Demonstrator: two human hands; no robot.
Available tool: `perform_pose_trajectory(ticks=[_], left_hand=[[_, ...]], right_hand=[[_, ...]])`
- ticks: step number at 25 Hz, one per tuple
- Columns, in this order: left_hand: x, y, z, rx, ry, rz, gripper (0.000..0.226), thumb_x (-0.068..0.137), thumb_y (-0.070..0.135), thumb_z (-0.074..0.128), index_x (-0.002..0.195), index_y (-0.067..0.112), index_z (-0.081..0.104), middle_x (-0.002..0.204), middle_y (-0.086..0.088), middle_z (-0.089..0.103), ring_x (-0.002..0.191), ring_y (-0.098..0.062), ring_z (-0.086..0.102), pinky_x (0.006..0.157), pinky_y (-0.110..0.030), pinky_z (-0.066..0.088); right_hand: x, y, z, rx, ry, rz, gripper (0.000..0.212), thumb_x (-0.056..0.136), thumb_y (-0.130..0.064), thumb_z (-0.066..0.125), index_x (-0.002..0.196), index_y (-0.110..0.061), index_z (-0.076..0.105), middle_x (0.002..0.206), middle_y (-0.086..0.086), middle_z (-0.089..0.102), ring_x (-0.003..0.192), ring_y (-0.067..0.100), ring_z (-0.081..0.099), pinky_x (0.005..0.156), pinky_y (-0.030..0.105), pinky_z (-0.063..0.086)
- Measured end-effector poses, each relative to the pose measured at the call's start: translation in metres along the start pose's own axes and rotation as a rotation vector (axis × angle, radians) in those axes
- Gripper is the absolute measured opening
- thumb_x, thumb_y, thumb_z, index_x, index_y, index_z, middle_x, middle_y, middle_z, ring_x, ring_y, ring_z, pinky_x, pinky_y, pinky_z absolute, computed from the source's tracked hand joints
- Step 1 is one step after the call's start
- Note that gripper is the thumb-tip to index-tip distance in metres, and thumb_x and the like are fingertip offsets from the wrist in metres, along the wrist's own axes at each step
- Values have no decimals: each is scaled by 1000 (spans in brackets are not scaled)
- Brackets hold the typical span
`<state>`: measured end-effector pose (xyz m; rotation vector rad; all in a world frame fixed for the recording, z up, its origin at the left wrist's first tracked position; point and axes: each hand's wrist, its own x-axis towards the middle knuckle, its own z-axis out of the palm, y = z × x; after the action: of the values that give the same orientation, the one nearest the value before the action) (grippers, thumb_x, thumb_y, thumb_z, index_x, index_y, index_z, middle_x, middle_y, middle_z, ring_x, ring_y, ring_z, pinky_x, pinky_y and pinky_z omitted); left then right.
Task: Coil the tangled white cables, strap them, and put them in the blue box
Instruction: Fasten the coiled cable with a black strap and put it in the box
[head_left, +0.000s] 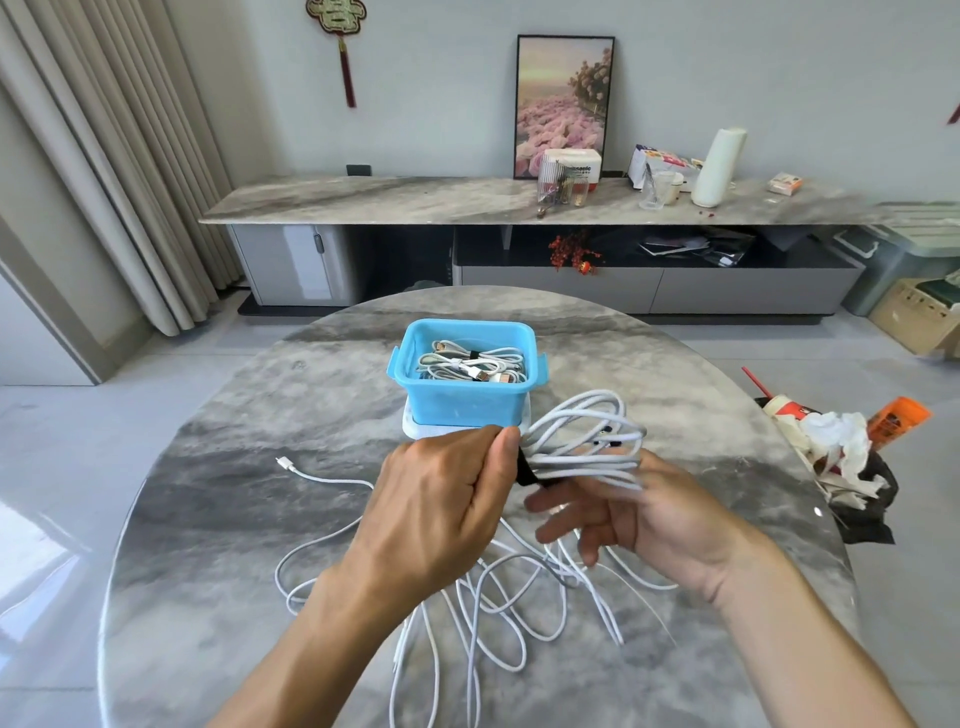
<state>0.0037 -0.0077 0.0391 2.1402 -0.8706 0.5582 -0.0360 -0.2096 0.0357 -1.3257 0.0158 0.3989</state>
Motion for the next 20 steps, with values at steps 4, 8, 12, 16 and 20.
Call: perform_pose_trajectory(ticks=[4, 8, 12, 16, 20], left_hand=[[-5, 2, -6, 107, -117, 190, 45, 104, 38, 28, 71, 18, 52, 59, 5, 49, 51, -25, 46, 42, -39, 39], [-17, 1, 7, 280, -239, 367, 44, 105, 38, 27, 78, 19, 57, 64, 2, 56, 51, -27, 55, 38, -36, 39], [-29, 2, 22, 349, -314, 433, 46, 105, 38, 26, 80, 20, 60, 63, 2, 57, 47, -25, 56, 38, -30, 36], [-37, 9, 36, 392, -317, 471, 32, 102, 35, 36, 81, 21, 54, 61, 2, 55, 44, -24, 54, 36, -28, 34], [-34, 14, 42, 458, -313, 382, 31, 98, 32, 43, 70, 22, 53, 56, 1, 53, 40, -24, 53, 36, -26, 27]], right_hand=[[2, -3, -3, 76, -11, 55, 29, 82, -24, 57, 95, -9, 79, 98, 22, 73, 80, 33, 72, 53, 31, 54], [1, -1, -13, -14, -6, 100, 20, 76, -10, 71, 93, -2, 78, 84, 18, 74, 72, 23, 72, 70, 32, 58], [2, 5, -11, -274, 59, 92, 26, 82, 7, 69, 104, -7, 71, 75, 15, 72, 63, 14, 66, 65, 21, 54], [0, 12, -1, -584, 155, 46, 27, 88, 3, 68, 96, -23, 69, 77, 13, 75, 67, 12, 61, 68, 28, 48], [-5, 20, 14, -852, 431, -148, 20, 88, -5, 69, 75, -20, 70, 62, -6, 71, 51, 3, 59, 57, 23, 47]])
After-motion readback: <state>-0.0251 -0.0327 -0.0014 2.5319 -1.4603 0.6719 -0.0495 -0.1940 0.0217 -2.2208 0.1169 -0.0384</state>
